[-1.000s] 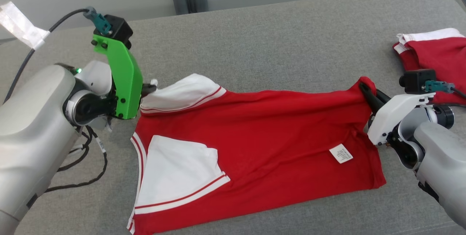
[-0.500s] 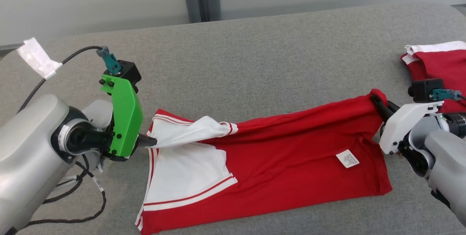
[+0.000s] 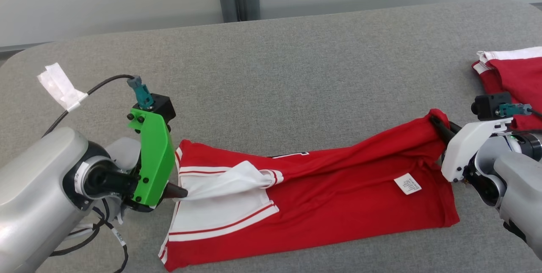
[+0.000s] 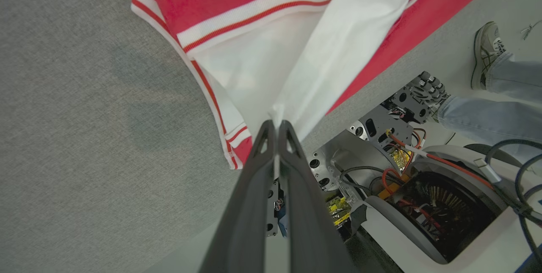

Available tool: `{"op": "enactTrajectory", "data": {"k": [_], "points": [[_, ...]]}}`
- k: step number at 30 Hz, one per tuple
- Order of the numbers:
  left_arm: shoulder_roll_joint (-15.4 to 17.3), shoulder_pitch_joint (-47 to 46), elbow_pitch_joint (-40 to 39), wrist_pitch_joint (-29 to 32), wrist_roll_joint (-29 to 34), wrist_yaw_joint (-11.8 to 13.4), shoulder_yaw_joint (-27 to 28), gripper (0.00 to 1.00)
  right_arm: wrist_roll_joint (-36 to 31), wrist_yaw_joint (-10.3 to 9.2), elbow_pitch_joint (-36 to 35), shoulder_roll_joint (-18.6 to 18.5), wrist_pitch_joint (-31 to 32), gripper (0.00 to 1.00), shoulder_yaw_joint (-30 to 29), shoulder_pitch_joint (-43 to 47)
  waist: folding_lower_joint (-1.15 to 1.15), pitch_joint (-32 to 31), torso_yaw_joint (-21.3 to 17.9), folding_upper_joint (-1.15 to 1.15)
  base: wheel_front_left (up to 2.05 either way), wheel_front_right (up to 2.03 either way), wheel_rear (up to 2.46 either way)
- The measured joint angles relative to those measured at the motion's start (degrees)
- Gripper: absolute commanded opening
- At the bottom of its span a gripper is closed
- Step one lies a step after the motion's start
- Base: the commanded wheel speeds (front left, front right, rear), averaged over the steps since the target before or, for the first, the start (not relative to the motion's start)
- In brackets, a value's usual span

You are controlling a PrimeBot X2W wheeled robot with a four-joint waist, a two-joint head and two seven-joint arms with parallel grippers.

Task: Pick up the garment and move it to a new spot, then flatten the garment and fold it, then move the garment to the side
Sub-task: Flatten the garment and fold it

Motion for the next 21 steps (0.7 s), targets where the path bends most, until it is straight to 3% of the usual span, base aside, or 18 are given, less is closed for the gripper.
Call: {"op": "enactTrajectory", "data": {"k": [9, 21], "points": [[-0.1, 1.7, -1.1, 1.1, -0.4, 0.7, -1.4, 0.0, 3.8, 0.0, -4.5, -4.1, 8.9, 0.0, 5.0, -0.2, 0.0, -0.4, -0.2, 0.0, 0.0, 0.0, 0.0], [-1.0, 4.0, 0.3, 1.6, -0.9, 0.8, -3.1, 0.0, 7.2, 0.0, -6.4, -5.9, 12.1, 0.0, 8.5, -0.7, 0.0, 0.2, -0.4, 0.0, 0.0, 0.0, 0.0]]}}
